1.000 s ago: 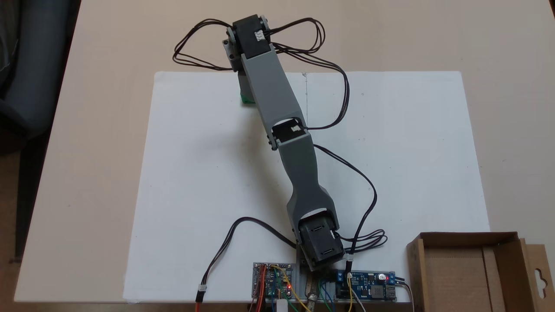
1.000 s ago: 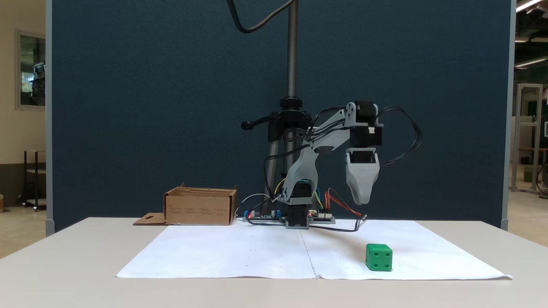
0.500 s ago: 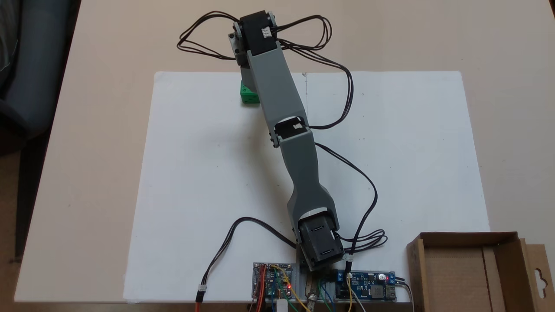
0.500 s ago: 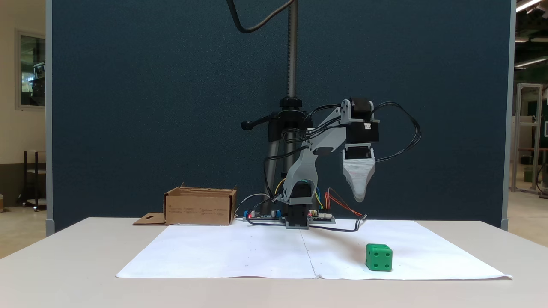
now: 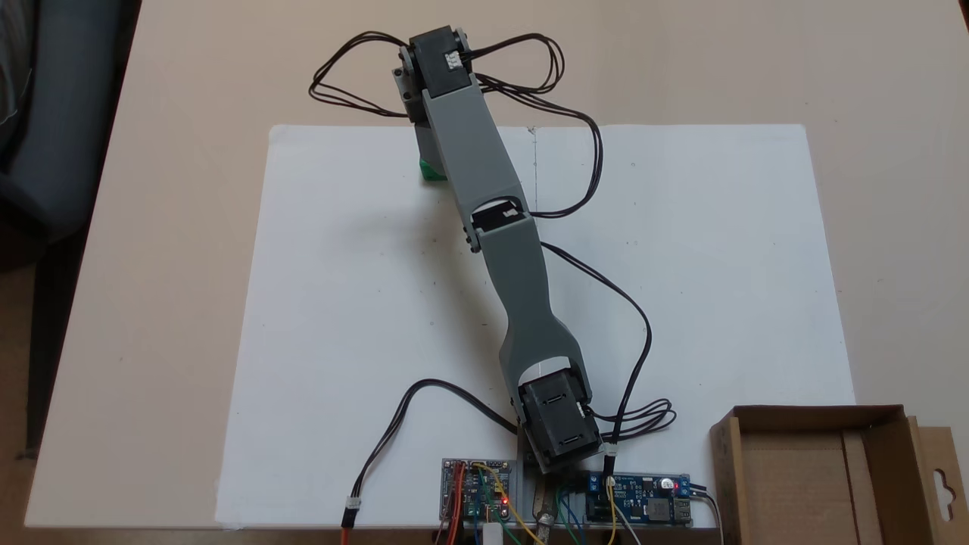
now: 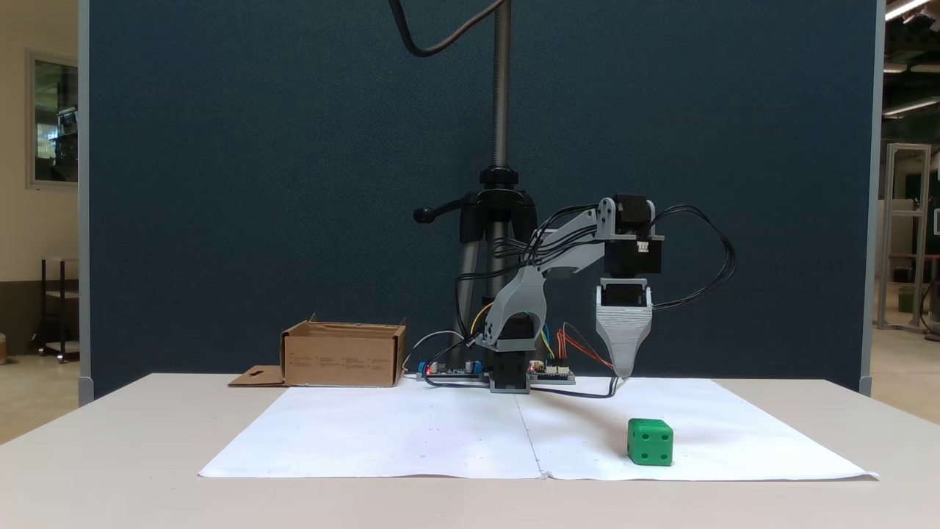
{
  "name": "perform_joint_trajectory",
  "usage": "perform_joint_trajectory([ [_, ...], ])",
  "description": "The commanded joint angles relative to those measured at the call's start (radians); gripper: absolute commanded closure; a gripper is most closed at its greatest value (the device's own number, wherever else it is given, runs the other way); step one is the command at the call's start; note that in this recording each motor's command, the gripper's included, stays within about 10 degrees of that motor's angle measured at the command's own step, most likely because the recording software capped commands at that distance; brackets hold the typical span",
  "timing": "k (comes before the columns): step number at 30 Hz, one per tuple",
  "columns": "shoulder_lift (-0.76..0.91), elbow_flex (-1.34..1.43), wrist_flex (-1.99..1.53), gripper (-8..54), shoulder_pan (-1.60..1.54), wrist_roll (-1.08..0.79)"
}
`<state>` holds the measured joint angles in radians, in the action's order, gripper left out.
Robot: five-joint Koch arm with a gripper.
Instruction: Grasp a green dice and put it in the bin.
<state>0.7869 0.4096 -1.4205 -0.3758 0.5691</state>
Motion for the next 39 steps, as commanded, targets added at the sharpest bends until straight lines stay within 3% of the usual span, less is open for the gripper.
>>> perform_joint_trajectory([
  [1, 0.02, -0.035, 0.008, 4.2, -0.018, 0.075],
  [39, -0.029, -0.031, 0.132, 4.3, -0.066, 0.075],
])
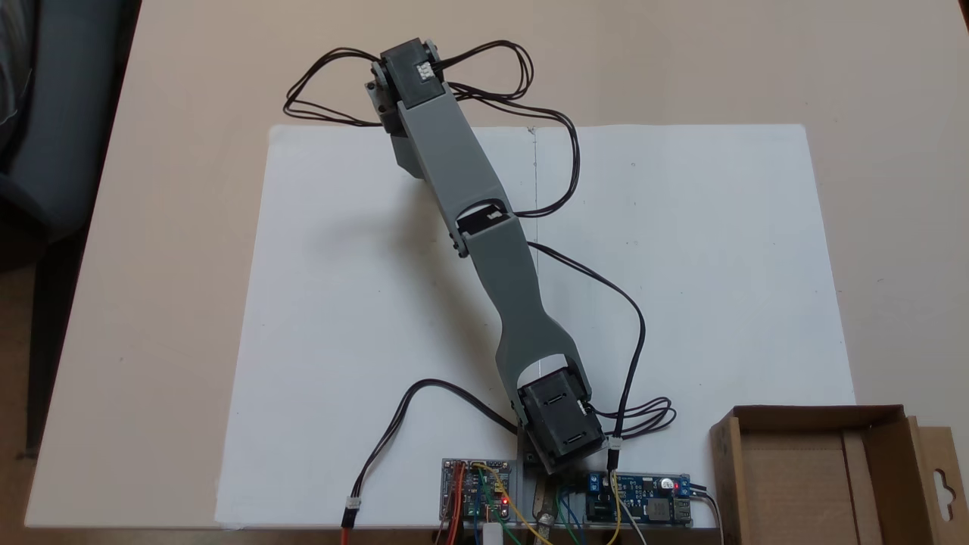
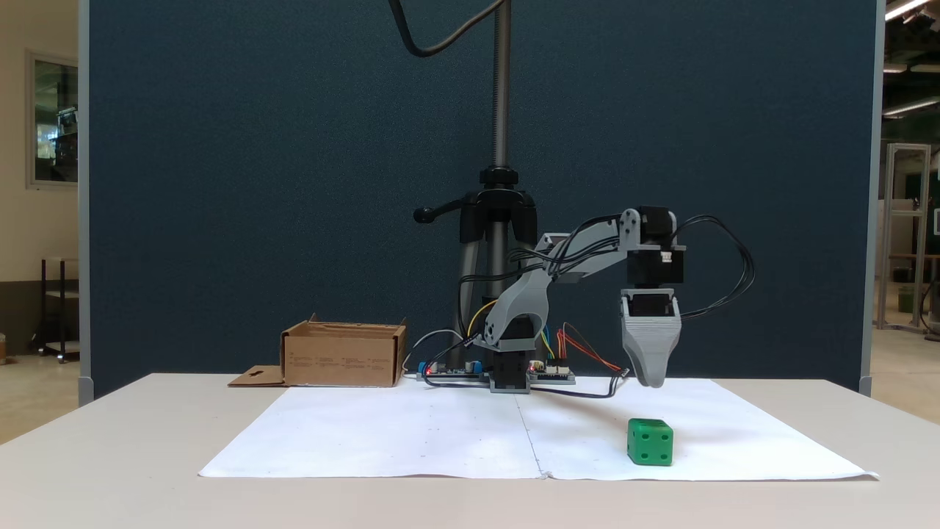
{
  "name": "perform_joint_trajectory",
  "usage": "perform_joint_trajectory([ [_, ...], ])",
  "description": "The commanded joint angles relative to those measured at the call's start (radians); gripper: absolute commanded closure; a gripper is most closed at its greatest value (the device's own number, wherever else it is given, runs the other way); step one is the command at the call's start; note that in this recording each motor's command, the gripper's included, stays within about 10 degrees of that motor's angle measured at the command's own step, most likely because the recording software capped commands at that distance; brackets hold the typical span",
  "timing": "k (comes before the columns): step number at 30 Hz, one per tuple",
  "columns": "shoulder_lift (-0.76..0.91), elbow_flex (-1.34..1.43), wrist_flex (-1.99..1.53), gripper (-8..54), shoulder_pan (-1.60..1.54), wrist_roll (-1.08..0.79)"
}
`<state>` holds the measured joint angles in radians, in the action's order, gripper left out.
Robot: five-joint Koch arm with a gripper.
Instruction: Grasp a green dice and put it in the bin.
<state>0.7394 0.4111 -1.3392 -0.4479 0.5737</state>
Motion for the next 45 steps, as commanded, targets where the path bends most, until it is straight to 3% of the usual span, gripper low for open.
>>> perform_joint_trajectory([
  [1, 0.012, -0.032, 0.052, 4.2, 0.014, 0.071],
  [30, -0.032, -0.032, 0.138, 4.2, 0.023, 0.071],
  [45, -0.156, -0.032, 0.144, 4.2, 0.011, 0.071],
])
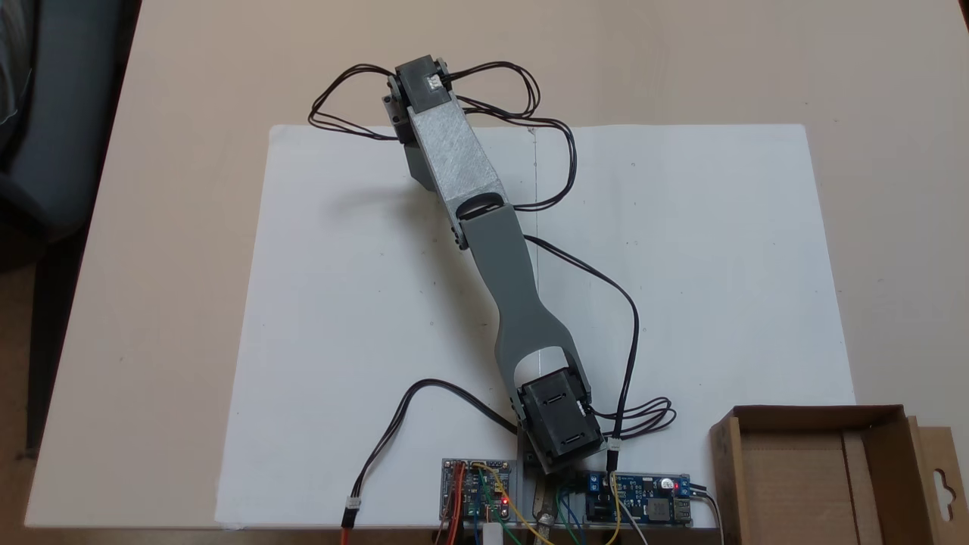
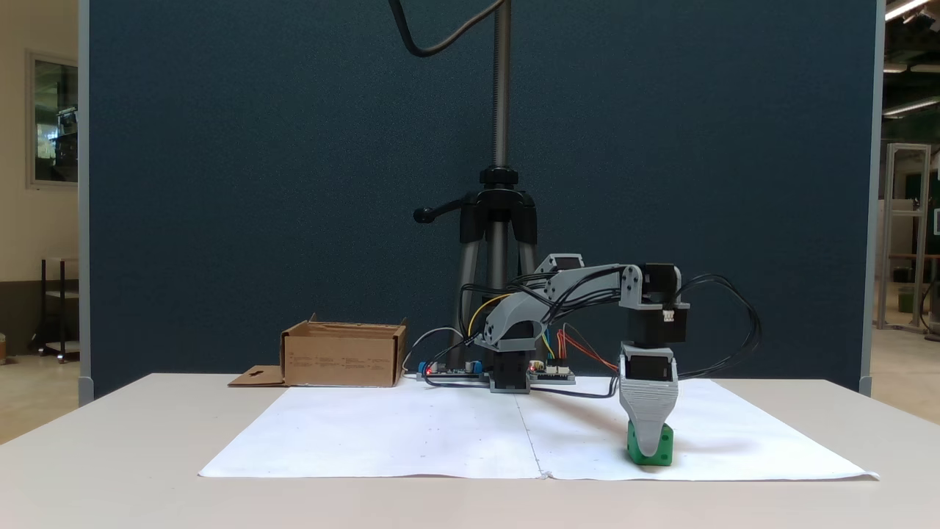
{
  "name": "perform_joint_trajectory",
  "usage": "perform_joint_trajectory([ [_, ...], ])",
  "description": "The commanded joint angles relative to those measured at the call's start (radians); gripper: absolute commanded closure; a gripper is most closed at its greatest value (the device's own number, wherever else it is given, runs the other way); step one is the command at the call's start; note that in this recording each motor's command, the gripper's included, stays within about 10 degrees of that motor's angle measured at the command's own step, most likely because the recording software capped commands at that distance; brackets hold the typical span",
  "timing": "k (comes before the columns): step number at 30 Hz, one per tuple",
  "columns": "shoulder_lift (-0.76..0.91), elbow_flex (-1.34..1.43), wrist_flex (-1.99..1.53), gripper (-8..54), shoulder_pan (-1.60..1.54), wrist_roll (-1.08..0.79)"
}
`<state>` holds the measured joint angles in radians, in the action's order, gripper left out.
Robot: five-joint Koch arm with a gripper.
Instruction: Grasp a green dice and put it in the bin.
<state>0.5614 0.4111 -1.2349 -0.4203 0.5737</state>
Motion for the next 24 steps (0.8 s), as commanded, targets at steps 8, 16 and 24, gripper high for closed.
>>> perform_joint_trajectory([
  [8, 0.005, -0.014, 0.038, 5.9, -0.023, 0.071],
  [16, 0.006, -0.014, 0.048, 5.9, -0.023, 0.071],
  [24, 0.005, -0.012, 0.051, 11.0, -0.015, 0.074],
])
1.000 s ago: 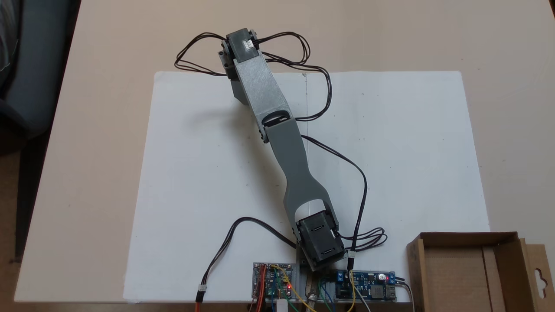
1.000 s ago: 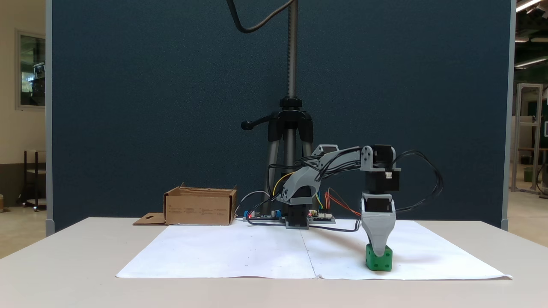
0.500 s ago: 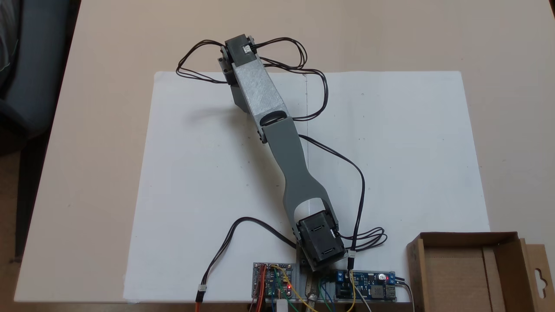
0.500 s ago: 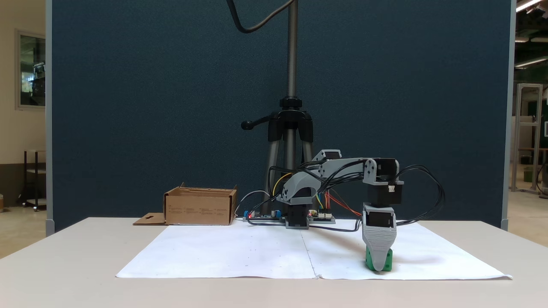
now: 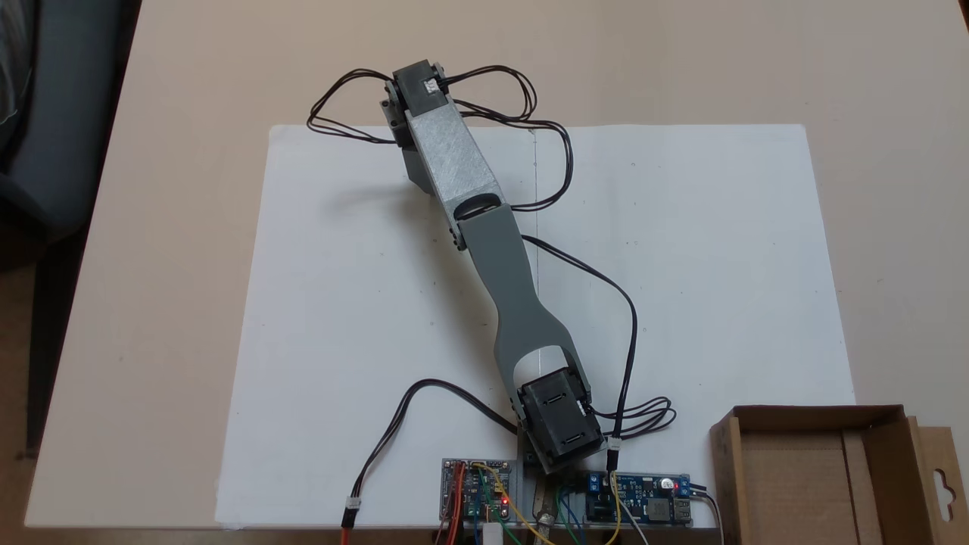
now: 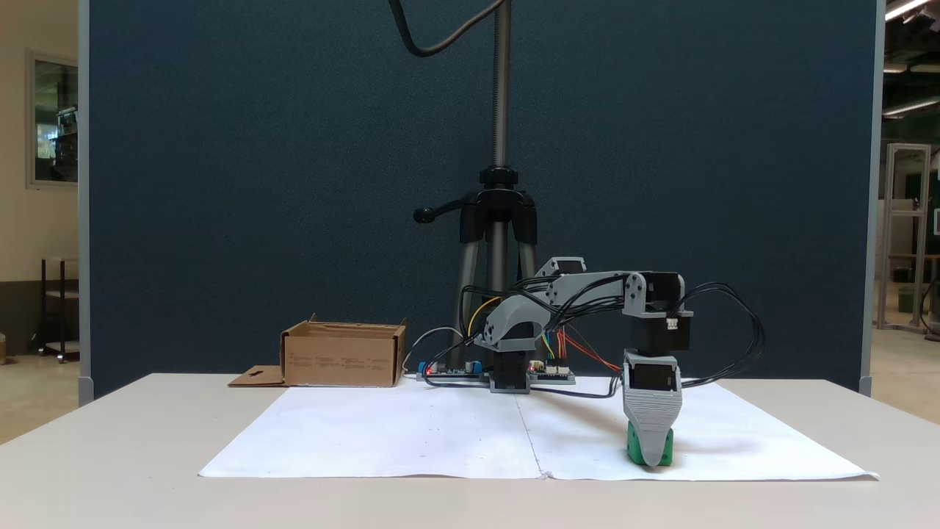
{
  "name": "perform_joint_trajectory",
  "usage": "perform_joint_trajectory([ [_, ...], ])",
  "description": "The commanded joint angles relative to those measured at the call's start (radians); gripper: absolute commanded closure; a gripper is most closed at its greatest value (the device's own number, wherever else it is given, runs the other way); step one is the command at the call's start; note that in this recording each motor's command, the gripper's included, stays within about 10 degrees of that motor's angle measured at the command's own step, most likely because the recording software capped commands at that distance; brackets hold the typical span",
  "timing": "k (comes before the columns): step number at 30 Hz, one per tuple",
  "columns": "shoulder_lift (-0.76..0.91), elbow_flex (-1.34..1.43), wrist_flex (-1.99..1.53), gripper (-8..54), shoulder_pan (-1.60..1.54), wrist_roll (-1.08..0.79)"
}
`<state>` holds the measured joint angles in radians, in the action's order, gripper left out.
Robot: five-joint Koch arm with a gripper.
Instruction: Grasp a green dice and put it in the bin.
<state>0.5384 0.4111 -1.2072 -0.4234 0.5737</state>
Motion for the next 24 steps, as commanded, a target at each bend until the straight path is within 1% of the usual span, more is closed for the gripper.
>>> perform_joint_trajectory([
  [1, 0.028, -0.008, 0.021, 14.0, -0.012, 0.08],
  [6, 0.029, 0.003, 0.009, 31.7, -0.011, 0.12],
  [7, 0.029, 0.003, 0.006, 33.7, -0.011, 0.124],
  [16, 0.052, 0.021, -0.006, 33.7, -0.006, 0.133],
  [24, 0.33, 0.31, 0.003, 33.7, 0.02, 0.129],
])
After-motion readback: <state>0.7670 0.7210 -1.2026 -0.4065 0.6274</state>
